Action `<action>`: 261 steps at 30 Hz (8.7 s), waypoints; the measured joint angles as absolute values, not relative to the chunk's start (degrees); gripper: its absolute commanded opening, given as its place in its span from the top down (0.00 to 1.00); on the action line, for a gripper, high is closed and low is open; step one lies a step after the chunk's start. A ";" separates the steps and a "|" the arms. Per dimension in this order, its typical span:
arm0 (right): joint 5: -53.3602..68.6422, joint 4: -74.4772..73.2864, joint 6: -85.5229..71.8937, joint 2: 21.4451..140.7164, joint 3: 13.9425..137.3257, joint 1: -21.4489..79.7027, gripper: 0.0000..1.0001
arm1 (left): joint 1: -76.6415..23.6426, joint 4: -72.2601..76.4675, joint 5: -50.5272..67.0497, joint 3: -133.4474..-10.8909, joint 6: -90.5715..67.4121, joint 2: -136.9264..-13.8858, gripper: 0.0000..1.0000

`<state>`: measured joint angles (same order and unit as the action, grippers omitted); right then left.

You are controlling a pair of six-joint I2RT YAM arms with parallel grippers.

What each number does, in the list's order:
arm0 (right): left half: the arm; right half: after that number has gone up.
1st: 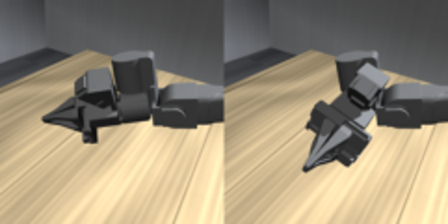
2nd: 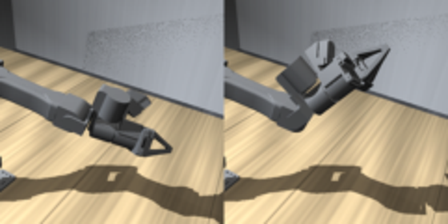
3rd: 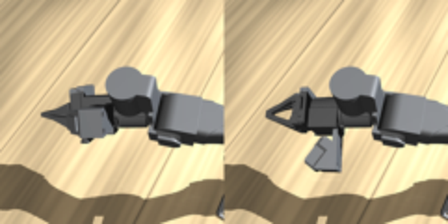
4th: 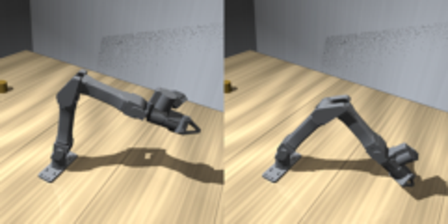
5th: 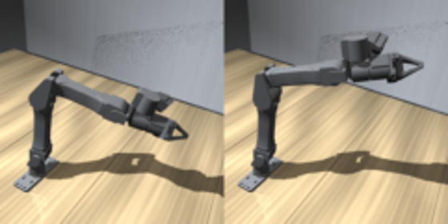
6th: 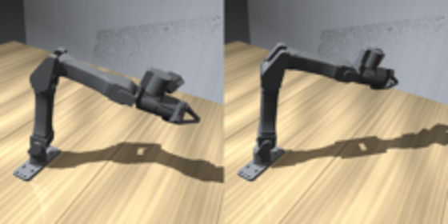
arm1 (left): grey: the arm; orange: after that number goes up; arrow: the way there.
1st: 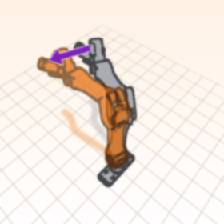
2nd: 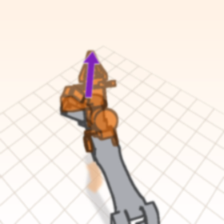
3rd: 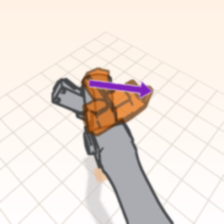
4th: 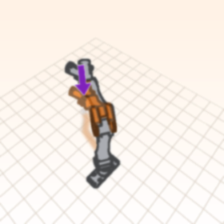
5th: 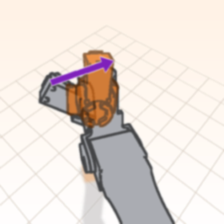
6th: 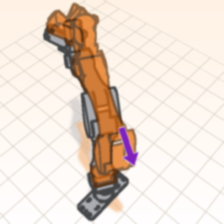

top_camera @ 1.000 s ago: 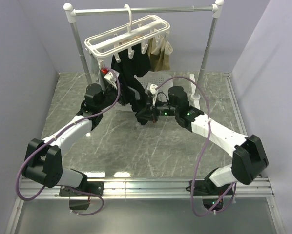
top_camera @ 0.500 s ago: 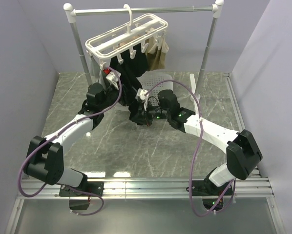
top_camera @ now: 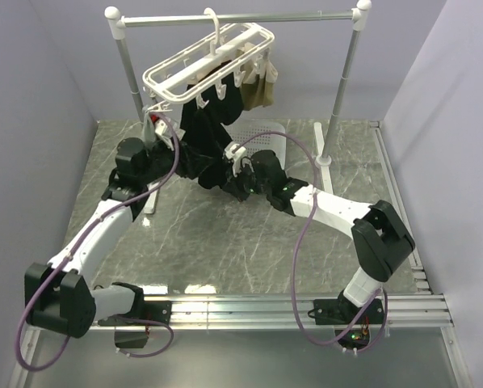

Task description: Clip the underwear to the hanger

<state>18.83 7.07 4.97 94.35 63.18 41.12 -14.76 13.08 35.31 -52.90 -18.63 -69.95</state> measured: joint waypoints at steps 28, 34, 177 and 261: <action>18.44 4.36 6.59 95.61 69.30 41.12 0.55 | -8.67 6.15 45.65 -49.82 -4.86 -63.46 0.28; 18.17 4.14 7.42 93.06 68.75 41.10 0.50 | -8.64 6.46 46.89 -49.76 -3.25 -63.46 0.28; 12.36 16.03 -16.86 83.74 76.95 22.72 0.41 | -36.21 48.16 -18.24 -77.23 9.80 -98.26 0.91; 30.63 19.33 -23.46 101.51 99.13 27.16 1.00 | -19.75 2.76 38.26 -75.33 21.61 -74.17 0.10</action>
